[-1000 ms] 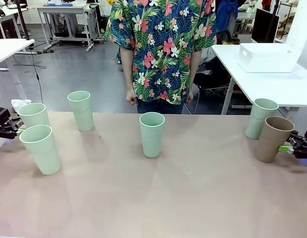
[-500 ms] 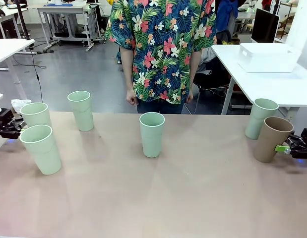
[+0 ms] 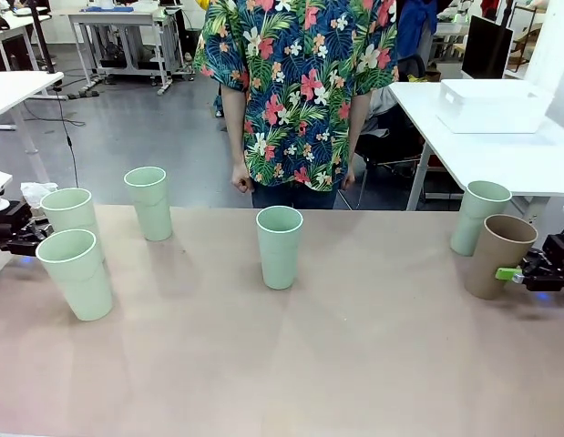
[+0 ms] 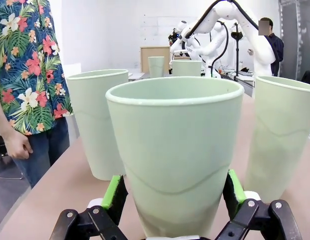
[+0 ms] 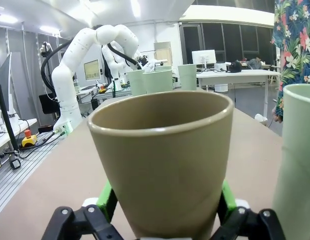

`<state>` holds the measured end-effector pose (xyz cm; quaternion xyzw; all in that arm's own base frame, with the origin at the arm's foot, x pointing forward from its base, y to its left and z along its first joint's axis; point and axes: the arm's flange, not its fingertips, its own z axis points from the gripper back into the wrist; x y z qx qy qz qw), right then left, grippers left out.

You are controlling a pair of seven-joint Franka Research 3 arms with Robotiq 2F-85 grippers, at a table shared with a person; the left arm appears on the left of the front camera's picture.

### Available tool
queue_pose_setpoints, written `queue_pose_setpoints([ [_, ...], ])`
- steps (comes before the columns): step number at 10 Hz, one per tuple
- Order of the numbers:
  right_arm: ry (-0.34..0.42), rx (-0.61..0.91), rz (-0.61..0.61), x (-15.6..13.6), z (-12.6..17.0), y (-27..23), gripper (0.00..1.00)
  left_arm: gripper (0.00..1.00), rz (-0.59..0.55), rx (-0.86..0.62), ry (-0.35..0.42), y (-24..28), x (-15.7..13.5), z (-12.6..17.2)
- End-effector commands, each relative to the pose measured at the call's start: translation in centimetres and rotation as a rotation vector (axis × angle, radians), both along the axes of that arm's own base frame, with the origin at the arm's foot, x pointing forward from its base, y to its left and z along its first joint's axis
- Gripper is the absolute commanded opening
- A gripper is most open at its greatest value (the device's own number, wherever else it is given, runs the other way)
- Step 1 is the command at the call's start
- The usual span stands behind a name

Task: Stack the cups and store them in the basket.
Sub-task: Pick up two Reusable plastic cups , one in each hand.

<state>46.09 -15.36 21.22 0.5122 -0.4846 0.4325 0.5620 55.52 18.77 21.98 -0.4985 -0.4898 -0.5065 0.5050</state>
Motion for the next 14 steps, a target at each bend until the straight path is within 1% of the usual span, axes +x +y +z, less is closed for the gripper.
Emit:
queue_pose_setpoints([
  [1,-0.005,-0.01,-0.039,0.0,0.5,1.4,1.0,1.0,0.019,-0.031,-0.014,-1.5,-0.6,0.3],
  [5,0.005,-0.003,-0.035,-0.6,0.7,1.3,1.0,1.0,0.013,-0.036,-0.01,-2.8,-1.3,0.7],
  [9,-0.001,-0.007,-0.036,-0.7,1.2,1.9,1.0,1.0,-0.006,-0.031,-0.007,-4.2,-1.4,0.4],
  [14,0.008,-0.015,-0.036,-0.8,1.4,1.9,1.0,1.0,-0.02,-0.038,-0.006,-4.3,-1.5,0.3],
])
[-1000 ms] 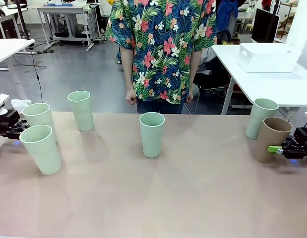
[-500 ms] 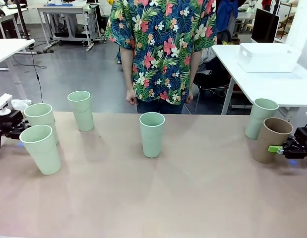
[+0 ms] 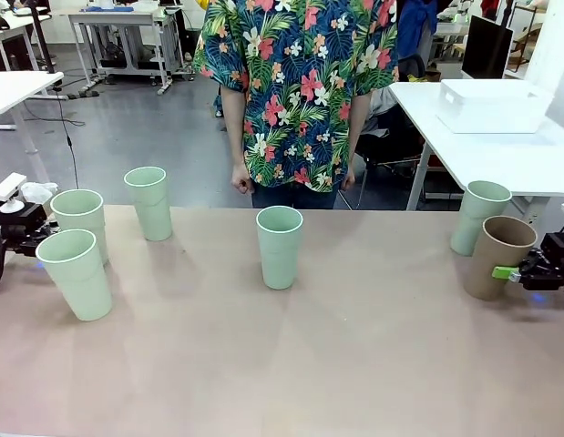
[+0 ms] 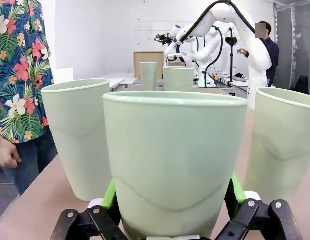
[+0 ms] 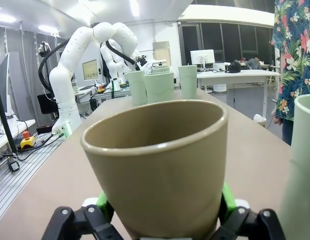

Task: Stack the cups and store them in the basket.
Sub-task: Pick up two Reusable plastic cups , one in each hand.

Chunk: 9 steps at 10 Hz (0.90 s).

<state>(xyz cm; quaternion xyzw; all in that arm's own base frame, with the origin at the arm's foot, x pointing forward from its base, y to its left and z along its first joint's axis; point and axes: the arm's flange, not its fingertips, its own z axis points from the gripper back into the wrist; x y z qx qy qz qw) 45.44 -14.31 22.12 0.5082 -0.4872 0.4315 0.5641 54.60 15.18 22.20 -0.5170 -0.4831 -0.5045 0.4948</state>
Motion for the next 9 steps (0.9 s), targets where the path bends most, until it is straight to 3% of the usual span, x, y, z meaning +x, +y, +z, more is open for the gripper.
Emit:
queue_pose_setpoints([
  [1,0.014,-0.019,-0.026,-0.15,0.38,0.76,0.8,0.89,0.019,-0.006,-0.015,-0.64,-0.56,0.01],
  [2,0.024,-0.021,-0.031,-0.12,0.3,0.71,0.8,0.82,0.022,-0.004,-0.005,-0.64,-0.48,-0.01],
  [3,0.026,-0.024,-0.032,-0.1,0.21,0.65,0.6,0.71,0.026,-0.006,-0.01,-0.59,-0.52,-0.02],
  [4,0.027,-0.025,-0.032,-0.03,0.21,0.65,0.78,0.63,0.026,-0.01,-0.013,-0.6,-0.53,0.1],
  [5,0.027,-0.024,-0.034,0.0,0.17,0.66,0.4,0.52,0.027,-0.016,-0.016,-0.62,-0.61,0.2],
  [6,0.013,-0.02,-0.029,-0.04,0.17,0.62,0.58,0.43,0.04,-0.034,-0.019,-0.61,-0.7,0.28],
  [9,0.003,-0.012,-0.007,0.01,-0.13,-0.04,0.58,0.43,0.002,0.002,0.001,0.02,-0.02,-0.07],
])
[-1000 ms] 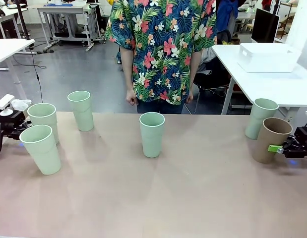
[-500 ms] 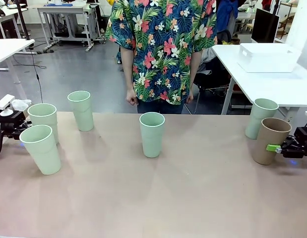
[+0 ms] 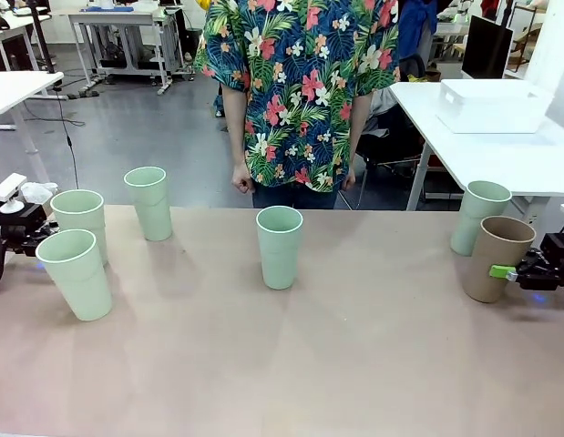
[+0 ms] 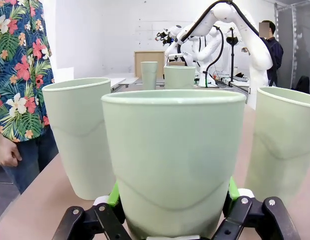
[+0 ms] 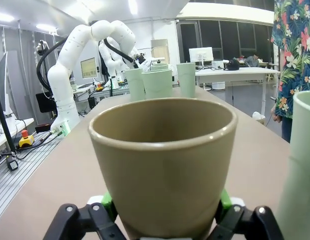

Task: Stack the cups and store them in the basket.
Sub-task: Pick up two Reusable plastic cups , one in each hand.

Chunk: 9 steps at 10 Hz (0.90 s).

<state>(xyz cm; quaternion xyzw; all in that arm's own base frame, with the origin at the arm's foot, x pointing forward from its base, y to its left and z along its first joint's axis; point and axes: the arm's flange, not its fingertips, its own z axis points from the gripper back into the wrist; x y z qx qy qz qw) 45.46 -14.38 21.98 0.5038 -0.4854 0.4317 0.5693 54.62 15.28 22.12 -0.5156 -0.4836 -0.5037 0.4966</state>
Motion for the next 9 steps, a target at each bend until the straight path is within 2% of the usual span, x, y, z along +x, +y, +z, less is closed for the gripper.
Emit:
queue_pose_setpoints([
  [1,0.0,0.0,0.0,0.0,0.0,0.0,0.58,0.43,-0.002,0.0,0.0,-0.1,0.0,0.0],
  [3,0.0,0.0,0.0,0.0,0.0,0.0,0.58,0.43,-0.002,0.0,0.0,-0.1,0.0,0.0],
  [4,0.0,0.0,0.0,0.0,0.0,0.0,0.86,0.86,0.0,0.0,0.0,0.0,0.0,0.0],
  [6,-0.036,0.021,-0.092,-1.1,3.7,0.7,0.86,0.86,0.033,-0.057,-0.052,-0.9,-1.0,3.4],
  [9,-0.033,0.037,-0.103,-3.0,8.8,2.2,0.86,0.86,0.049,-0.118,-0.06,-1.2,-2.9,7.8],
])
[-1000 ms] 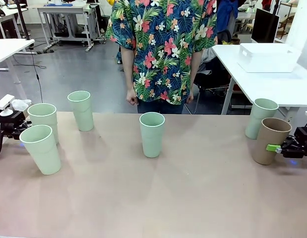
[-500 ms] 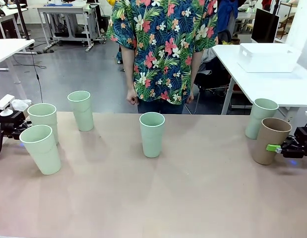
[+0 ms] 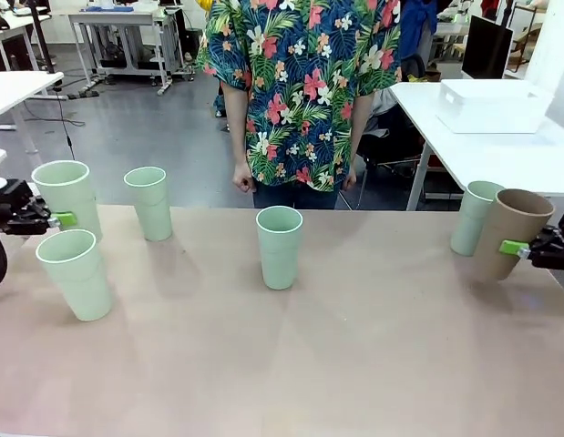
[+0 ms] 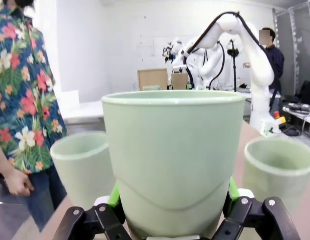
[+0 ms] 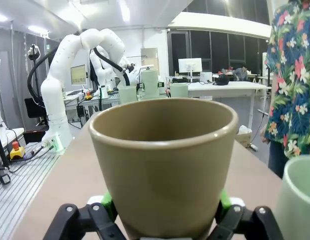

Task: Stack the cups and store them in the basket.
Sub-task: Pick up two Reusable plastic cups , one in each hand.

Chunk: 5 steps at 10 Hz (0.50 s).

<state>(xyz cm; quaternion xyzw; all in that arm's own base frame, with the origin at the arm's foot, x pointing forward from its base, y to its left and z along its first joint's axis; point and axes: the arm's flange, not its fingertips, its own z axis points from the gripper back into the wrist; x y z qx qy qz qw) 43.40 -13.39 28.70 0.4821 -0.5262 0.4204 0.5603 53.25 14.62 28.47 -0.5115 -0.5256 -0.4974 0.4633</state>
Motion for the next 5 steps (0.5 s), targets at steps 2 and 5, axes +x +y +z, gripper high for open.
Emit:
queue_pose_setpoints([
  [2,0.039,-0.025,-0.053,-3.5,6.2,3.0,0.86,0.86,0.058,-0.069,-0.004,-1.2,-3.9,5.2],
  [5,0.025,-0.078,-0.089,-6.1,11.7,6.7,0.86,0.86,0.056,-0.12,0.008,-3.8,-8.3,10.2],
])
